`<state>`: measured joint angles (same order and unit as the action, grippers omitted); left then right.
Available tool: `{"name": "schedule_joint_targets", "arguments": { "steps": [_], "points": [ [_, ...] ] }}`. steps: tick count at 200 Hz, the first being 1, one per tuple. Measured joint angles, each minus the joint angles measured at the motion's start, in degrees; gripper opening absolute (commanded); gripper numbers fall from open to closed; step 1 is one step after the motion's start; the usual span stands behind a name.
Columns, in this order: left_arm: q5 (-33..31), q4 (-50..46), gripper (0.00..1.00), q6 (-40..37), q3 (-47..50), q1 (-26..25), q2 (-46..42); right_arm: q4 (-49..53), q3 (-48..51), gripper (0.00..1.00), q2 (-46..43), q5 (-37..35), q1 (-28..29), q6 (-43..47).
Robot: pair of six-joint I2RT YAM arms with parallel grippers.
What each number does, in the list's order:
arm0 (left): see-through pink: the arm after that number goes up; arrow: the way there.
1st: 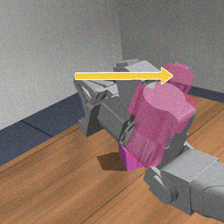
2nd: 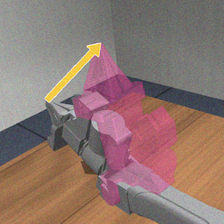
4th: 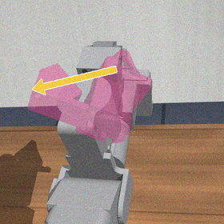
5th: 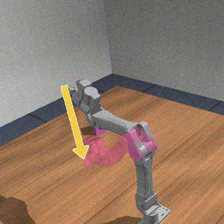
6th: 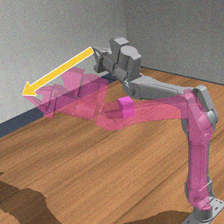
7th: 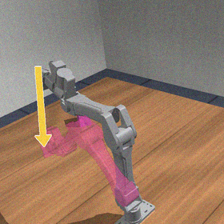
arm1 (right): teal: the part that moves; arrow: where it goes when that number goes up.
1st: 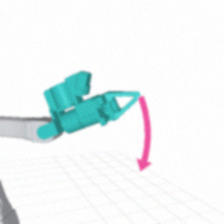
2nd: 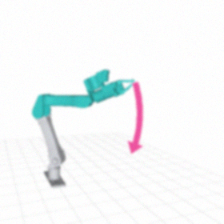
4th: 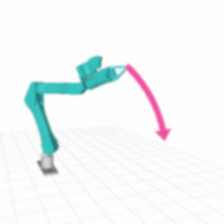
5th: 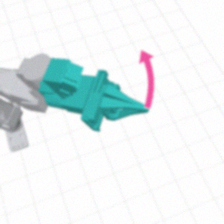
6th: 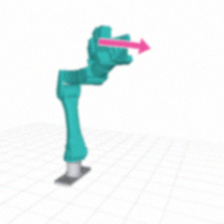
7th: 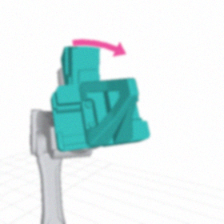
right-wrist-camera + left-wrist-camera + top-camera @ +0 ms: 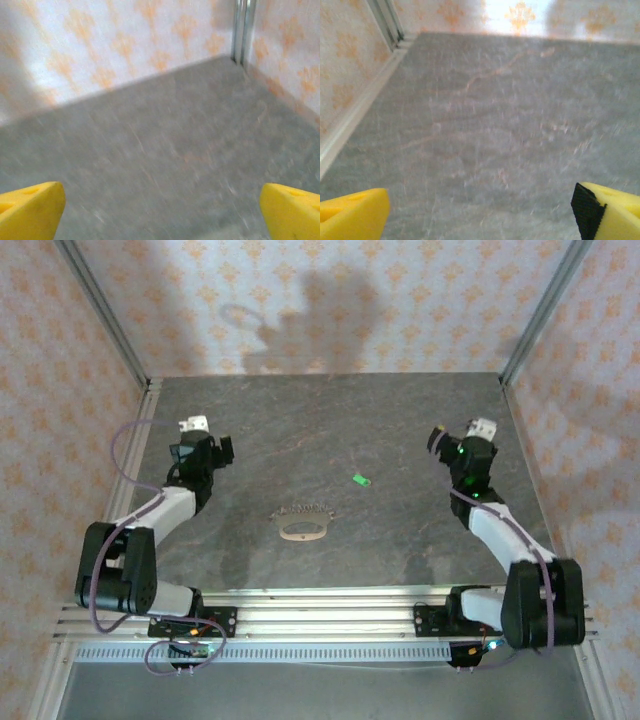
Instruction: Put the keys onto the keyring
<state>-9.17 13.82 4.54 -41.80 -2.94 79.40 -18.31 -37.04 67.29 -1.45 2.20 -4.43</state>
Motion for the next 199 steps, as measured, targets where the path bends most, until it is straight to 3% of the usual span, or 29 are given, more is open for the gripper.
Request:
{"name": "schedule_joint_targets", "arguments": {
  "steps": [27,64,91,139,181,199],
  "points": [
    [-0.3,-11.2,0.95,6.0,-5.4,-2.5,-4.6,7.3,-5.9,0.99,-3.6,6.6,-0.1,-7.1],
    [2.3,-27.8,0.95,14.7,-11.6,-9.5,-7.8,18.2,-6.1,0.77,-2.3,21.3,0.6,-14.2],
    [5.5,-35.8,0.95,21.2,-11.8,-16.2,-9.7,25.9,-4.8,0.69,-0.9,27.8,5.2,-16.3],
    [6.7,-39.9,0.95,33.4,-3.7,-29.6,-16.3,31.4,0.3,0.54,-0.3,31.8,17.2,-18.9],
    [6.8,-39.7,0.96,39.3,0.3,-31.6,-17.4,31.2,0.7,0.42,5.0,31.7,25.6,-20.2],
    [6.7,-38.6,0.96,40.3,0.4,-31.6,-16.6,31.1,0.3,0.41,7.9,31.3,28.3,-20.0]
  ]
}}
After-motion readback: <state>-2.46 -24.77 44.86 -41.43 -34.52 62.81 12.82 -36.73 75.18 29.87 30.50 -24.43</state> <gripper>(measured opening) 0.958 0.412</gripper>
